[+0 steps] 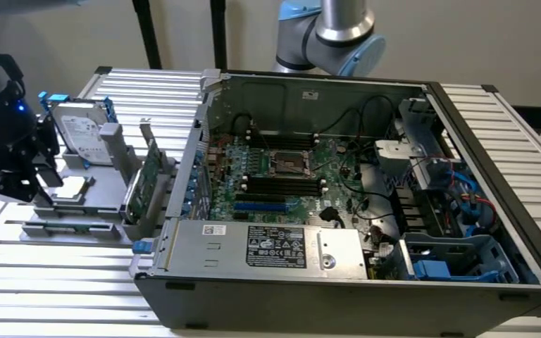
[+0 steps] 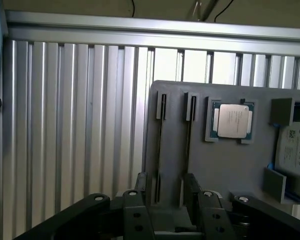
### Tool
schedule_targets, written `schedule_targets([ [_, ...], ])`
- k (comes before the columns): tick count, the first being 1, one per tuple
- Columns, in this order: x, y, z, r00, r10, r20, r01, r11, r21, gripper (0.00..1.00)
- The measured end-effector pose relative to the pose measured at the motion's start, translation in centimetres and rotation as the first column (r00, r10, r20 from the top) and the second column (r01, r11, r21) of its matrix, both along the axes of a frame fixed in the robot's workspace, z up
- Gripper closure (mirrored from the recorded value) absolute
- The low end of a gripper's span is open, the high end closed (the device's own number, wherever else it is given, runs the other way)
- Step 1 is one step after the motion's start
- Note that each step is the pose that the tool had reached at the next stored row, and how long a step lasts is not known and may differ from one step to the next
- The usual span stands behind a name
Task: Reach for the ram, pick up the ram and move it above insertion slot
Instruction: 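Pick up the ram and move it above insertion slot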
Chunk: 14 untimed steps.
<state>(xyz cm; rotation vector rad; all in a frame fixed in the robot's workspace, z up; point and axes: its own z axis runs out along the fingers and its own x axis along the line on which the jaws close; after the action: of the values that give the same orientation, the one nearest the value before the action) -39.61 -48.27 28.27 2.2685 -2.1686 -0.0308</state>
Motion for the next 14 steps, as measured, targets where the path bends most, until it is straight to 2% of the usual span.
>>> schedule_targets([
  [14, -0.6, -0.03, -2.54, 1.0000, 0.002, 0.0000, -0.002, 1.0000, 0.0004, 0.58],
])
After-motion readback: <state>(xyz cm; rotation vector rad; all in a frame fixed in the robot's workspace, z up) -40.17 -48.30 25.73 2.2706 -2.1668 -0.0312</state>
